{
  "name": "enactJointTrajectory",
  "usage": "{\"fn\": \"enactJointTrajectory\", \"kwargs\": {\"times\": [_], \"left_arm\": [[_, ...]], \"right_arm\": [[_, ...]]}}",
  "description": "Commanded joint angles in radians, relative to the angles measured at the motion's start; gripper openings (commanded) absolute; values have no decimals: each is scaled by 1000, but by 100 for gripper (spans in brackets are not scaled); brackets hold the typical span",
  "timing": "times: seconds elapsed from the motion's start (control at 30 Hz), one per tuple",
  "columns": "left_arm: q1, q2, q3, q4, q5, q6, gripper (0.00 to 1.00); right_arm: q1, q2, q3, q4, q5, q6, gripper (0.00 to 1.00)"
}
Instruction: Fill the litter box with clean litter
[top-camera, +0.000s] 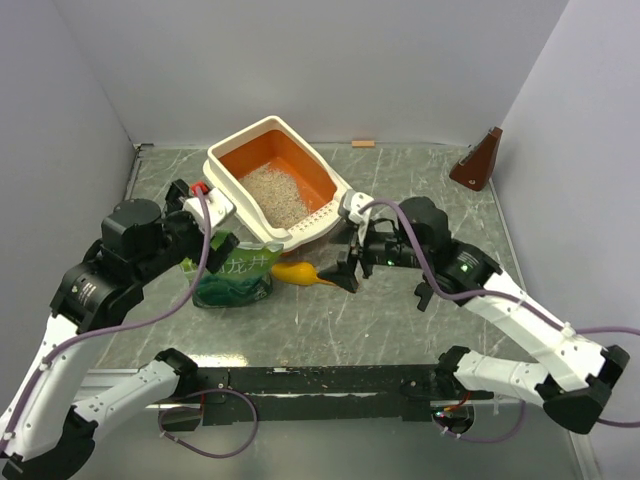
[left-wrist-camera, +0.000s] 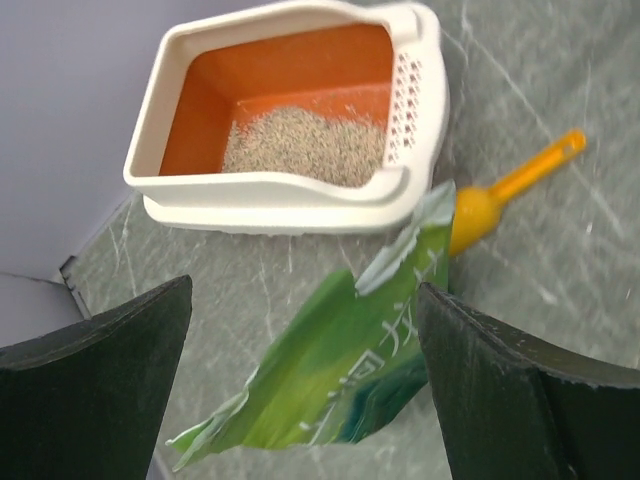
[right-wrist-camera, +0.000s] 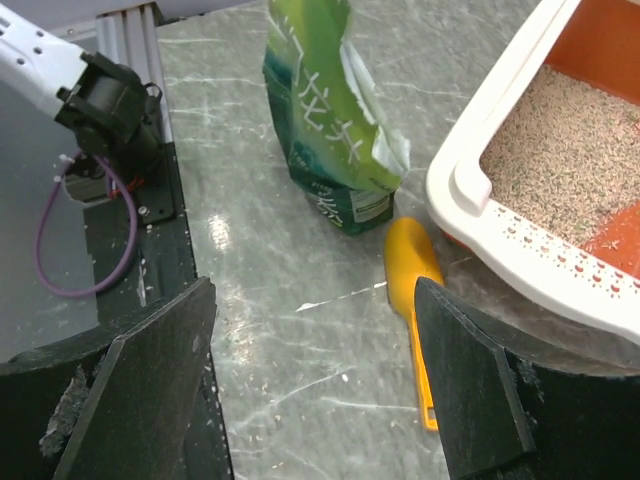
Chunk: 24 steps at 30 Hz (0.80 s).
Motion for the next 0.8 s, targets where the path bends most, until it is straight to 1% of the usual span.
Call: {"fn": "enactJointTrajectory", "kwargs": {"times": [0.0, 0.03, 0.1, 0.17, 0.3, 0.4, 0.57, 0.67, 0.77], "left_arm": [[-2, 0, 36, -124, 98, 182, 97], [-2, 3, 33, -156, 101, 194, 97], [-10, -15, -10, -141, 81, 206, 97], [-10, -27, -53, -122, 26, 226, 97], [-10, 2, -91, -109, -53, 275, 97], [-7, 2, -116, -58, -66, 309, 97], [2, 46, -117, -58, -106, 352, 97], [5, 69, -139, -56, -100, 352, 97], [33, 83, -185, -52, -80, 355, 98]], "right_arm": [[-7, -79, -65, 38, -26, 24, 87], [-7, -94, -82, 41, -35, 29, 87], [-7, -120, -113, 58, -34, 40, 87], [-6, -137, -133, 75, -35, 47, 87], [-7, -134, -131, 81, -37, 52, 87], [-6, -130, -131, 84, -54, 56, 87], [-6, -127, -153, 110, -57, 64, 87], [-7, -113, -150, 109, -52, 66, 87], [-7, -96, -144, 90, -26, 60, 88]]}}
